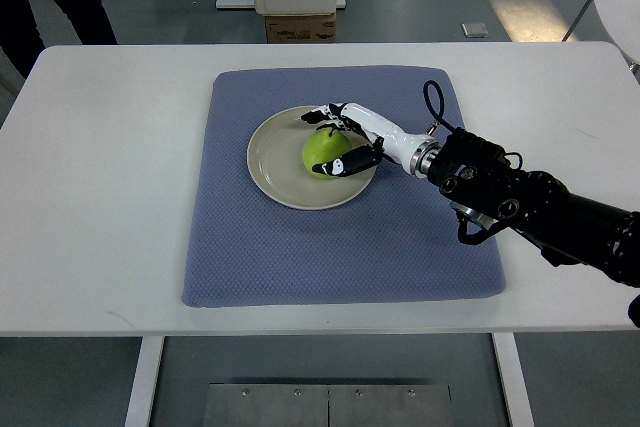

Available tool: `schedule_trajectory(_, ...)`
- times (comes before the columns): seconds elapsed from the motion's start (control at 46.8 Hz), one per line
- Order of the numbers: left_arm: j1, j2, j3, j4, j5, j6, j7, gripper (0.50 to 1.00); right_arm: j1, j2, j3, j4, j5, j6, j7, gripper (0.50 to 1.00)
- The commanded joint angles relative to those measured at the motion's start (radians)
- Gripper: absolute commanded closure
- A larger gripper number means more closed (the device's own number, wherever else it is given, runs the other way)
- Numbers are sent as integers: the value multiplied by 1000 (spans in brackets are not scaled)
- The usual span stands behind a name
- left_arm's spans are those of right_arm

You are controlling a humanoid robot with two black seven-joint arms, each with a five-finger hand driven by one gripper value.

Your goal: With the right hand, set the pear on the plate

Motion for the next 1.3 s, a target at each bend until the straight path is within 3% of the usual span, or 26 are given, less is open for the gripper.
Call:
schedule_trajectory(0.0, 0, 0, 0, 0, 0, 0, 0, 500, 2, 0, 0, 0, 1, 0, 0, 584)
schedule_trajectory(0.278, 0, 0, 0, 0, 0, 0, 0, 500, 17, 0, 17, 3, 8, -3, 0, 505)
schedule_trajectory(1.005, 0, 0, 0, 0, 0, 1, 0, 500, 98, 0, 228, 0, 19, 0, -31, 500)
schedule_trajectory(1.282, 0, 0, 0, 0, 0, 0, 0, 500, 54, -54, 402, -18, 212, 3, -58, 500)
